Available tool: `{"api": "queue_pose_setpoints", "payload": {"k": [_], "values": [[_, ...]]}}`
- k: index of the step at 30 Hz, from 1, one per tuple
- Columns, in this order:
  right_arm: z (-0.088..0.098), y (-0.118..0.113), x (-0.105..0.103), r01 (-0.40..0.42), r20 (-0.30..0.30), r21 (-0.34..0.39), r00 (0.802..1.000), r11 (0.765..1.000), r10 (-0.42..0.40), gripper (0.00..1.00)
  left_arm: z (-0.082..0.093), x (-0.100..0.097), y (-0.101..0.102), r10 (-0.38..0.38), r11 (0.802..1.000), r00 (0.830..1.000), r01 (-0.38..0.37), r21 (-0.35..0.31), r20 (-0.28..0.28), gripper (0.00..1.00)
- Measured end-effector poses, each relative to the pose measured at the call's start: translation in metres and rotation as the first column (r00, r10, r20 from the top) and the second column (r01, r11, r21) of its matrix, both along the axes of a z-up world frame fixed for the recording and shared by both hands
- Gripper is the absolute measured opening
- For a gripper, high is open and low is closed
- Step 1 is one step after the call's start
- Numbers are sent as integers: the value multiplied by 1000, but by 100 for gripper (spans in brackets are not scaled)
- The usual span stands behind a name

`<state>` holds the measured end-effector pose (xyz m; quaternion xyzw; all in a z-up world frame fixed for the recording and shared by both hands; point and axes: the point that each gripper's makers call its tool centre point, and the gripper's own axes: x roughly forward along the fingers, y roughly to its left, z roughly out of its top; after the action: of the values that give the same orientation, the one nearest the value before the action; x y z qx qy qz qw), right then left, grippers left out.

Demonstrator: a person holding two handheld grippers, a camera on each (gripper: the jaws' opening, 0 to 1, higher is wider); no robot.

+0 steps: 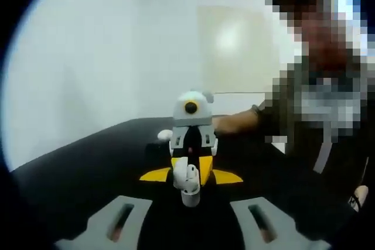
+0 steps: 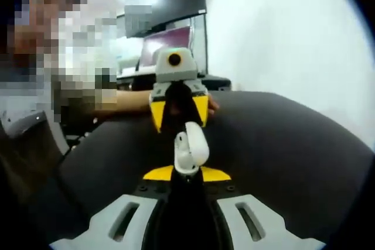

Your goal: Pick up three earphones and place each one into its charging case using tactile feedback, ensure that each earphone is properly inserted and securely positioned inside the case.

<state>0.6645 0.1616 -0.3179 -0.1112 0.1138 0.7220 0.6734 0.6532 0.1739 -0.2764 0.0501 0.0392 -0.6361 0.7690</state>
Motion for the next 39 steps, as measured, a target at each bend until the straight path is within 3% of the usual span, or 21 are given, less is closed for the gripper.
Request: {"api": "queue_pose_setpoints", "payload": {"k": [5,7,8,11,13,15,18,21,24,29,39], "values": [[0,0,0,2,-3,1,1000,1000,-2,17,5,-5,-2,-21,999,999,20,-43,-38,21],[0,0,1,8,-8,1,1000,1000,-8,17,-2,-13,-3,-65,998,993,64,-8,-100,11],[0,0,0,7,-1,0,1000,1000,-7,17,-8,-12,-3,-59,998,994,62,23,-95,11],[0,0,0,4,19,2,1000,1000,-4,17,0,-7,-4,-42,999,996,42,-3,-73,18],[1,0,0,2,18,3,1000,1000,-2,17,14,-3,1,-18,996,995,9,-90,-99,22],[1,0,0,1,21,4,1000,1000,-1,17,19,8,7,29,991,990,-47,-128,-139,30],[2,0,0,-1,32,5,999,1000,1,17,9,9,3,31,995,981,-48,-86,-191,43],[2,0,0,-1,36,5,999,1000,1,17,-4,1,-5,12,1000,973,-17,-21,-229,47],[3,0,1,0,35,4,999,1000,0,17,-17,-1,-10,13,999,976,-3,51,-215,47],[3,0,2,7,1,-1,1000,1000,-7,17,-12,-6,-7,-20,999,985,27,36,-172,44],[2,-1,2,13,-26,-3,1000,1000,-13,16,-6,-10,-7,-36,999,987,37,5,-156,41]]}}
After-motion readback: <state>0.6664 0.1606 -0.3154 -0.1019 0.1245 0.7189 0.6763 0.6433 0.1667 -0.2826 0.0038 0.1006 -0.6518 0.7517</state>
